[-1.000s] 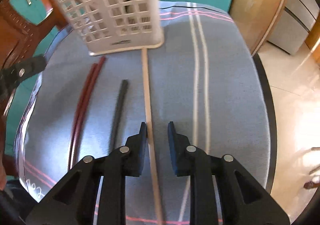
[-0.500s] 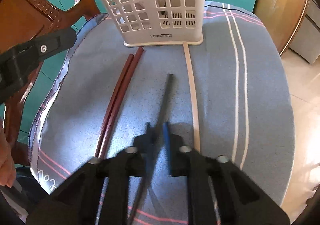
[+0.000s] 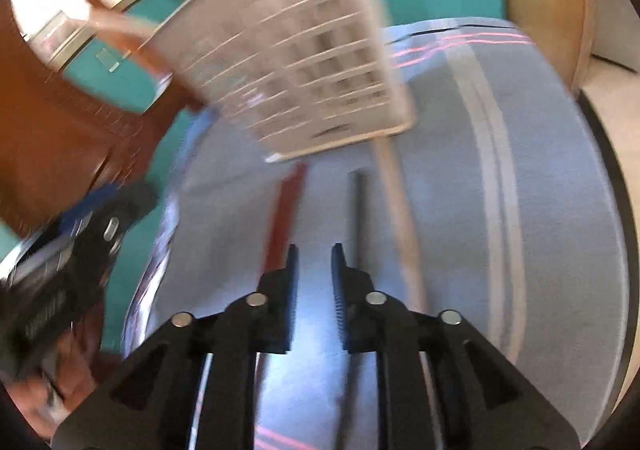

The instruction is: Organize utensils

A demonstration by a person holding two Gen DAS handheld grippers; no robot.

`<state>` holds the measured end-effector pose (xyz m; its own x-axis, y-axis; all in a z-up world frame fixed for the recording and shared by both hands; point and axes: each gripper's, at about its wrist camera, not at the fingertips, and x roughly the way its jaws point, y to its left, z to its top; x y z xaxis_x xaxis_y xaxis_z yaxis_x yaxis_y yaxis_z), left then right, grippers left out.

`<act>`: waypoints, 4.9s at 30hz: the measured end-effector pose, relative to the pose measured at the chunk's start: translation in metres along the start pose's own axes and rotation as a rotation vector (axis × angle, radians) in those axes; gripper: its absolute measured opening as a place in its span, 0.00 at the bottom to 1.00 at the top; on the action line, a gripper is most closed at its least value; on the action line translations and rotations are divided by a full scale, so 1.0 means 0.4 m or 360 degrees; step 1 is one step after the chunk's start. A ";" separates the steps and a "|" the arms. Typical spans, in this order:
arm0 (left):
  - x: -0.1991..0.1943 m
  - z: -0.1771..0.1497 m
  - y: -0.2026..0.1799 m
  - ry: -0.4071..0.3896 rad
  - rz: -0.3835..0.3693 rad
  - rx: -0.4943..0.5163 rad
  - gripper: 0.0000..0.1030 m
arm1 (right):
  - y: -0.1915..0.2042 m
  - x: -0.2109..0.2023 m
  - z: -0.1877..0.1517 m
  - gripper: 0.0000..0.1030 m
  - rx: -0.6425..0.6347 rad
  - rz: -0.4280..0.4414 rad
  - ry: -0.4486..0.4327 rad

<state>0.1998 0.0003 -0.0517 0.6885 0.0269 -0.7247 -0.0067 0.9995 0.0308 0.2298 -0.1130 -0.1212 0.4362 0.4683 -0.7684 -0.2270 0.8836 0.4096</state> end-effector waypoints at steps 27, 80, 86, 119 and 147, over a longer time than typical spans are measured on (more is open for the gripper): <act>0.033 -0.010 0.035 0.0092 0.0012 -0.0072 0.67 | 0.057 0.054 -0.063 0.06 -0.0022 -0.0150 0.0305; 0.161 -0.131 -0.111 0.0508 -0.0201 0.0318 0.21 | -0.114 -0.027 -0.009 0.06 0.0223 -0.0295 0.0204; 0.161 -0.131 -0.098 0.0498 -0.0184 0.0290 0.24 | -0.052 -0.048 -0.026 0.06 0.0012 -0.0433 0.0113; 0.305 -0.047 0.013 0.0435 -0.0115 0.0055 0.80 | -0.070 0.036 0.029 0.30 -0.0089 -0.0570 0.0031; 0.413 0.061 0.016 0.0410 -0.0075 -0.0004 0.10 | -0.054 0.097 0.115 0.06 -0.0121 -0.0556 -0.0017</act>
<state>0.3311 0.0107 -0.1545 0.4809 -0.0170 -0.8766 0.0192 0.9998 -0.0089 0.2916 -0.1143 -0.1372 0.5079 0.1384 -0.8503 -0.1267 0.9883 0.0851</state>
